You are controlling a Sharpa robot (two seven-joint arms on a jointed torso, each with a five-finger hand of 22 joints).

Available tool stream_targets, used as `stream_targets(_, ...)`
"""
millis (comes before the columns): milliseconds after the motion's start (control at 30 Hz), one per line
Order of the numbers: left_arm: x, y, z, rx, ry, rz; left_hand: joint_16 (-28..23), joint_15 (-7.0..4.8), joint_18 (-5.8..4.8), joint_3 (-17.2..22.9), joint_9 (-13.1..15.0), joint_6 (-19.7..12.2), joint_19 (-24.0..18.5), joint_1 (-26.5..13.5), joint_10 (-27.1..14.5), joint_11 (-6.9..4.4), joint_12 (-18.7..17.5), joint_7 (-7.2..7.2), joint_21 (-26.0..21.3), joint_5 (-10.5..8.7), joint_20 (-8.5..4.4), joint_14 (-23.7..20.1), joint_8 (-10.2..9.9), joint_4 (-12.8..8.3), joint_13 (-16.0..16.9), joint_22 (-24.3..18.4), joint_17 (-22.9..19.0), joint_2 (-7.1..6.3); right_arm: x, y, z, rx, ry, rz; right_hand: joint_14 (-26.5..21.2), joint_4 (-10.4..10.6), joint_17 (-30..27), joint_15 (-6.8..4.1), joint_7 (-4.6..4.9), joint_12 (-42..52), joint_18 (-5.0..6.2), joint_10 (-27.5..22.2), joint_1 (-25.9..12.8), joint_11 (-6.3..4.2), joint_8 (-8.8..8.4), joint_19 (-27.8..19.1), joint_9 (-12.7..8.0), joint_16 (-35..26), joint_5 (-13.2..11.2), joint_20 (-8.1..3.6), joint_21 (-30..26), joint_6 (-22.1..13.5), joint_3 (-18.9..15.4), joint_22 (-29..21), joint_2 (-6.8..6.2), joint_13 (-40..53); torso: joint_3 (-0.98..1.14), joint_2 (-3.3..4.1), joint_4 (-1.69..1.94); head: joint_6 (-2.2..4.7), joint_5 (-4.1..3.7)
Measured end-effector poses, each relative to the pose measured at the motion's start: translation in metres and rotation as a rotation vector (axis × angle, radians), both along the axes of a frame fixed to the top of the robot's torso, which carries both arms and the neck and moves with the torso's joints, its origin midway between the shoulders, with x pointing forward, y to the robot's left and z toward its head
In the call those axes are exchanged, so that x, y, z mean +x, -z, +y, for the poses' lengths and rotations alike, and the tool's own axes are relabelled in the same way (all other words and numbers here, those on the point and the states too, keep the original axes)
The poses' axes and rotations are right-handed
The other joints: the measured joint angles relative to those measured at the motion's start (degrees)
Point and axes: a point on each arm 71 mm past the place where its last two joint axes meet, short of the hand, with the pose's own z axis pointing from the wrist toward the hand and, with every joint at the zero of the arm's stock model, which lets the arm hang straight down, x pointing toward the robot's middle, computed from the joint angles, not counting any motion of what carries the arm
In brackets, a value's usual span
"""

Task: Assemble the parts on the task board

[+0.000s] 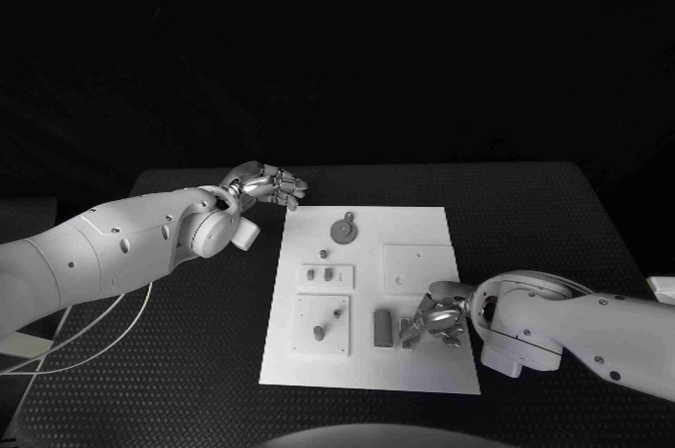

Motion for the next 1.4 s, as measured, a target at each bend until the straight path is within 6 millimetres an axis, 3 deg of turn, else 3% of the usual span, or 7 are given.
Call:
stream_targets(367, 0.0001, 0.0000, 0.0001, 0.000, 0.000, 0.000, 0.00, 0.00, 0.00, 0.00, 0.00, 0.00, 0.00, 0.00, 0.00, 0.00, 0.00, 0.00, 0.00, 0.00, 0.00, 0.00, 0.00, 0.00, 0.00, -0.01, 0.05, 0.00, -0.0012, -0.0006, 0.0015, -0.011, -0.051, -0.009, -0.30, -3.29, -0.01, -0.10, 0.09, 0.06, 0.01, 0.00, 4.77, 0.00, 0.52, 0.10, 0.29, 0.00, 0.00, -0.10, 0.00, -0.30, -0.15, -0.01, -0.38, 0.13, 0.04, 0.00, -0.03, -0.18, -0.04)
stream_targets(500, 0.0001, 0.0000, -0.0003, 0.000, 0.000, 0.000, 0.00, 0.00, 0.00, 0.00, 0.01, 0.00, 0.00, 0.00, 0.00, 0.00, 0.00, 0.00, 0.00, 0.00, 0.00, 0.00, 0.00, 0.00, 0.00, -0.01, 0.05, 0.00, -0.0010, -0.0006, 0.0033, -0.020, -0.070, -0.017, -0.30, -3.81, 0.01, -0.09, 0.09, 0.23, 0.01, 0.00, 6.31, 0.00, 0.56, 0.09, 0.49, 0.01, 0.00, -0.09, 0.00, -0.30, -0.20, -0.01, 0.33, 0.17, 0.04, 0.00, -0.04, -0.21, -0.04)
stream_targets(600, 0.0001, 0.0000, -0.0006, 0.000, 0.001, 0.000, 0.00, 0.00, 0.00, 0.00, 0.01, 0.00, 0.00, 0.00, 0.00, 0.00, 0.00, 0.00, 0.00, 0.00, 0.00, -0.01, 0.00, 0.00, 0.00, -0.01, 0.10, 0.00, 0.0002, -0.0004, 0.0043, -0.030, -0.080, -0.029, -0.30, -4.65, 0.13, -0.09, 0.08, 0.50, 0.01, 0.00, 7.53, 0.00, 0.76, 0.09, 0.48, 0.00, 0.00, -0.09, 0.00, -0.30, -0.26, -0.01, 1.49, 0.32, 0.04, 0.01, -0.03, -0.18, -0.08)
stream_targets(833, 0.0001, 0.0001, -0.0006, 0.000, 0.001, 0.000, 0.00, -0.02, 0.00, 0.00, -0.05, 0.00, 0.20, 0.00, 0.00, 0.00, 0.00, 0.00, 0.00, 0.00, 0.20, -0.02, 0.00, 0.00, 0.00, 0.02, 0.10, 0.00, 0.0037, -0.0003, 0.0067, -0.052, -0.095, -0.056, -0.30, -7.24, 0.46, -0.08, -0.08, 0.94, 0.01, 0.64, 9.08, -0.21, 1.05, 0.11, 0.68, 0.00, 0.00, -0.06, 0.01, 0.31, -1.73, -0.02, 5.99, 0.47, 0.01, 0.01, 0.03, -0.09, -0.14)
stream_targets(1267, 0.0001, 0.0000, -0.0004, 0.000, 0.001, 0.000, 0.00, -0.04, 0.01, 0.00, -0.05, 0.00, 0.20, 0.00, 0.00, 0.00, 0.00, 0.00, 0.00, 0.00, 0.20, -0.04, 0.22, 0.00, 0.00, 0.03, 0.15, 0.00, 0.0045, -0.0010, 0.0071, -0.068, -0.108, -0.070, 0.12, -7.74, 0.75, -0.30, -0.21, 1.28, 0.11, 1.15, 9.43, -0.32, 1.34, 0.18, 0.42, 0.00, 0.00, 0.01, 0.01, 0.52, -2.23, -0.02, 6.44, 0.74, -0.08, 0.01, 0.04, -0.11, -0.18)
stream_targets(1400, 0.0000, 0.0000, -0.0003, 0.000, 0.001, 0.000, 0.00, -0.04, 0.00, 0.00, -0.04, 0.00, 0.20, 0.00, 0.00, 0.00, 0.00, 0.00, 0.00, 0.00, 0.20, -0.04, 0.22, 0.00, 0.00, 0.03, 0.20, 0.00, 0.0031, -0.0011, 0.0008, -0.070, -0.100, -0.068, 0.12, -7.41, 0.60, -0.29, -0.22, 1.28, 0.13, 1.15, 8.45, -0.32, 1.34, 0.17, 0.42, 0.00, 0.00, 0.01, 0.01, 0.52, -2.56, -0.02, 5.17, 0.64, -0.08, -0.01, 0.01, 0.15, -0.26)
